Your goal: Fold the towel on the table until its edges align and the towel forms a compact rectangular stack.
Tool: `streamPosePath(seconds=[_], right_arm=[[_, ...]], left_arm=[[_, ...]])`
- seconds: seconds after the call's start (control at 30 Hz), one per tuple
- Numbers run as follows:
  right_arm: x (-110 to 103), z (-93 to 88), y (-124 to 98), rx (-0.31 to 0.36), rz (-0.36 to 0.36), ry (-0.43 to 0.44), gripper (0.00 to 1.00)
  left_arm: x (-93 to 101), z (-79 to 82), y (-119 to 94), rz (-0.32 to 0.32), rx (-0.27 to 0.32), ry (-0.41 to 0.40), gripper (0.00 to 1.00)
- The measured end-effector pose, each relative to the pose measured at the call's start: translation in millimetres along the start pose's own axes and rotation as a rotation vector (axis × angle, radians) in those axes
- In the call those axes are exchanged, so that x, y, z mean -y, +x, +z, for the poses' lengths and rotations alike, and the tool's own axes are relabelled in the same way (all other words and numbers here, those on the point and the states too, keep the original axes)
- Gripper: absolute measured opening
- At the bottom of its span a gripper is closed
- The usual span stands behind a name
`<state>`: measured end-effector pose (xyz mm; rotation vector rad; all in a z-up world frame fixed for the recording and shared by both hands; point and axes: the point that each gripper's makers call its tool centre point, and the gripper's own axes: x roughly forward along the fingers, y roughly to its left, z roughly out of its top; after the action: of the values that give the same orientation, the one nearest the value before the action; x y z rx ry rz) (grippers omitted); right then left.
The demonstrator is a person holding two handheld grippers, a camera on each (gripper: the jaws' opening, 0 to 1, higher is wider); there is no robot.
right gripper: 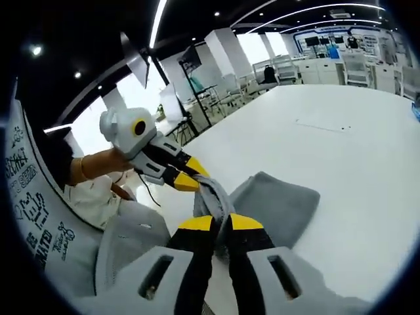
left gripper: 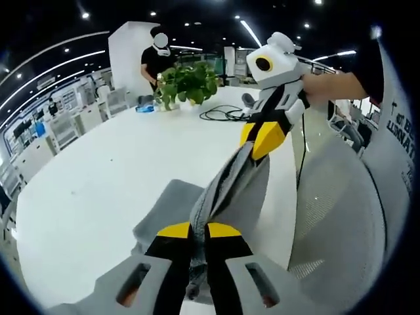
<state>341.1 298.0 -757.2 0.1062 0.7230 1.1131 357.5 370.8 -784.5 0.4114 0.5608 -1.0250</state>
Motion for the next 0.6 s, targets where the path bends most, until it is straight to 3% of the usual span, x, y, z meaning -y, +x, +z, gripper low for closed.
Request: streamPosePath(seconds=[0.13,0.37,0.43,0.53,0.6], right_arm=[[10,3.2,4,-0.006,0.006,0.022,0.06],[30,10.6,14,0.011,0.032,0.091,0.06],[35,9.5,18,0.017,0.046,0.165,0.07],[33,14.1,21,0.069,0.102,0.213,0.09],[29,8.9,20,0.072,0.153,0.258,0.16]], left_arm=[[-10.6,-2.1,10,-0.041,-0.003,-0.026,0.07],[-27.6,-8.5,22,-0.059,-0.018,-0.051,0.07],[-31.7,-12.5,28,-0.060,-0.026,-0.068,0.07],[-35.6,-15.5,34,-0.054,-0.036,-0.079,0.07],[-38.2,-17.5,36,-0.055,-0.037,-0.094,0.07]])
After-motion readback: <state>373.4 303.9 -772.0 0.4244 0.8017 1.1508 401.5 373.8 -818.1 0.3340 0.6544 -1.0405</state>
